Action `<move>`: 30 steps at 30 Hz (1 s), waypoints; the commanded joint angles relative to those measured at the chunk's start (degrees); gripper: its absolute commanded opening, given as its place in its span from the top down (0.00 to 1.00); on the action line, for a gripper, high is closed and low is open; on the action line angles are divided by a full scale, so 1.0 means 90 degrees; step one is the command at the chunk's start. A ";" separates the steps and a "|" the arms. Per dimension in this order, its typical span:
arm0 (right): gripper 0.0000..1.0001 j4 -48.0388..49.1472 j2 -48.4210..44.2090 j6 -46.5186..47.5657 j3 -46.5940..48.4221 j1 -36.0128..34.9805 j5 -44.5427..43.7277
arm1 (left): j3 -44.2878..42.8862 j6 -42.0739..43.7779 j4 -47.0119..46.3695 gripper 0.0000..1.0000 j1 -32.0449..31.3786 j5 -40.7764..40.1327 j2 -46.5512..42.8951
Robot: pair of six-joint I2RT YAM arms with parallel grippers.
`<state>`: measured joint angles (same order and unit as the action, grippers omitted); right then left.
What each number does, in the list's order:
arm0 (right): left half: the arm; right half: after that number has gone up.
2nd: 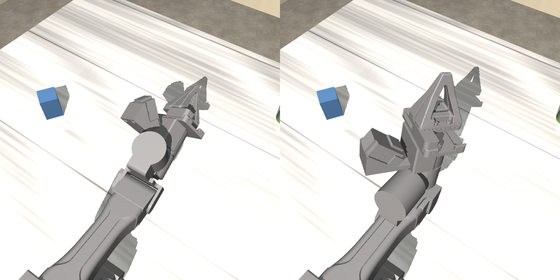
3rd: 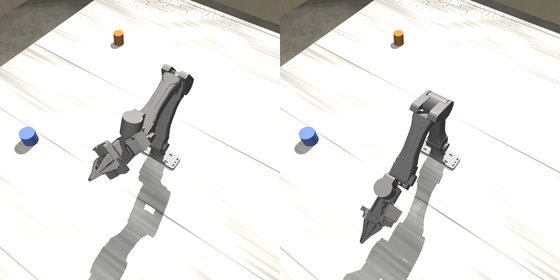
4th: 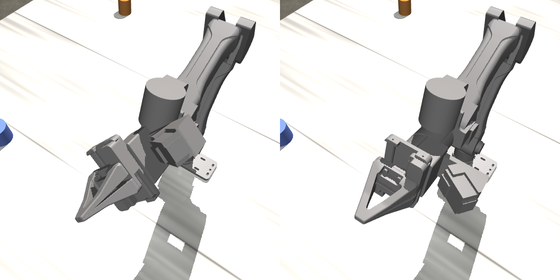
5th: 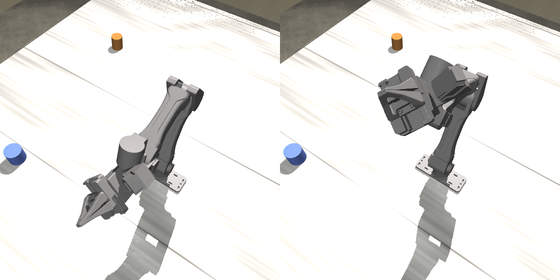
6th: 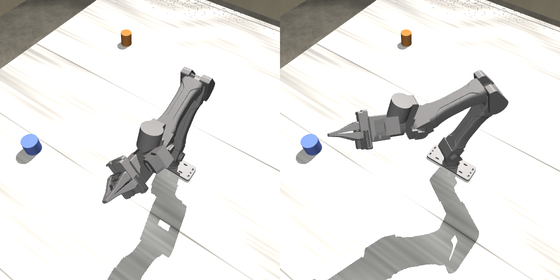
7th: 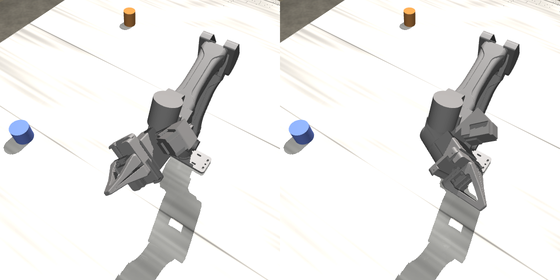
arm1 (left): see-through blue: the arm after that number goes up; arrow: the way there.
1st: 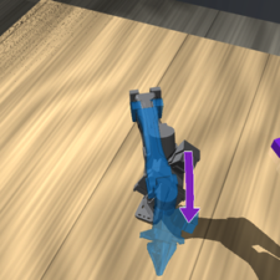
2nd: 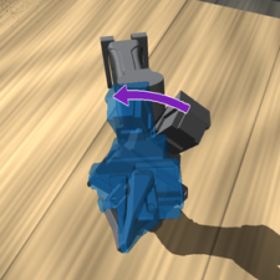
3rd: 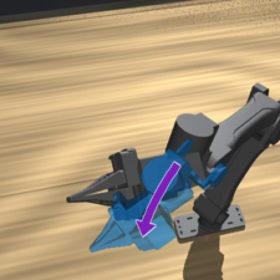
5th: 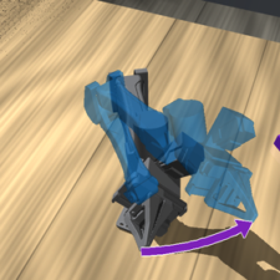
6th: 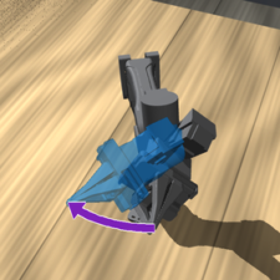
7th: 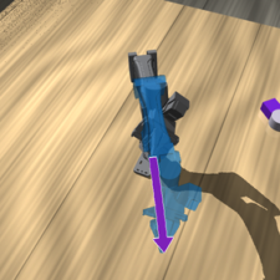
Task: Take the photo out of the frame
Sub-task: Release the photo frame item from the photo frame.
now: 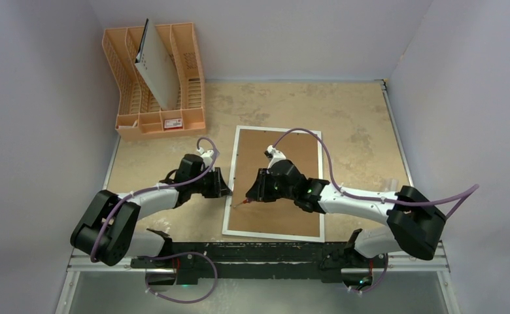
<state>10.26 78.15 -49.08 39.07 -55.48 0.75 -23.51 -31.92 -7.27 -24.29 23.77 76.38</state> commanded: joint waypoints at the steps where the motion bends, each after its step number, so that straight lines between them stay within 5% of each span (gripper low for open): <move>1: 1.00 0.0182 -0.0160 -0.0269 -0.0077 0.0088 -0.0167 | 0.0025 0.0030 0.0206 1.00 -0.0046 0.0084 -0.0091; 21: 1.00 0.0451 0.0566 -0.0260 0.0271 0.0119 -0.0164 | 0.0004 0.0022 0.0146 1.00 -0.0050 0.0132 -0.0006; 30: 1.00 -0.0708 0.0695 -0.0439 0.1120 -0.0452 -0.1047 | 0.0322 -0.0552 -0.0422 1.00 -0.0055 0.0151 -0.0015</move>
<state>9.61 83.18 -51.64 43.97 -55.40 -1.61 -23.05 -33.12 -8.12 -24.29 23.79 76.36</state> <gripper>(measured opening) 0.268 0.199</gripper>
